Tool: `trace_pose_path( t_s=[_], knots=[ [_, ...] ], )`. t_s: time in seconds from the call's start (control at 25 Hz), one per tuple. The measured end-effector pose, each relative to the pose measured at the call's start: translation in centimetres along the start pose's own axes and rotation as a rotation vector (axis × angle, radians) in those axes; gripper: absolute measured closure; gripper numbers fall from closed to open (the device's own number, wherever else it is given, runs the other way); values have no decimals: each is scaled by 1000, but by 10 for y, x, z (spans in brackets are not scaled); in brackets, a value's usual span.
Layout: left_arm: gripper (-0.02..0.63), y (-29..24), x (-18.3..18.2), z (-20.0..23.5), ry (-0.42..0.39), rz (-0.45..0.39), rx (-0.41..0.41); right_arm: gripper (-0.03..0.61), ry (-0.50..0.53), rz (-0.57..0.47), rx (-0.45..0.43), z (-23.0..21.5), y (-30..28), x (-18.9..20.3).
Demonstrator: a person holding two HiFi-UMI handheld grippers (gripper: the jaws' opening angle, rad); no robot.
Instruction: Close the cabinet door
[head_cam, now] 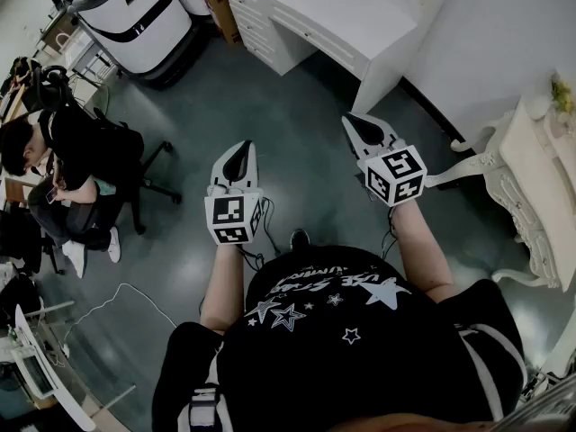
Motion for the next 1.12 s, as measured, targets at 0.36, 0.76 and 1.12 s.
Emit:
trace_pose_path(
  t_s=[0.36, 0.76, 1.12],
  knots=[
    [606, -15, 4, 18, 56, -23, 0, 575, 15, 13, 11, -4, -16, 1],
    [604, -15, 9, 84, 85, -78, -47, 574, 24, -17, 56, 5, -68, -1],
    [298, -39, 17, 124, 132, -92, -7, 574, -2, -34, 84, -7, -113, -5]
  ],
)
Point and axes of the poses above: the fingertips, and each gripper's own axes: y backward along the fingers, z to its left, x out of its underside, the point moved 2 cm from there along y, backward along the fingers, and after that the axes turned 9 degrees about -z, right-handed, at the moved point
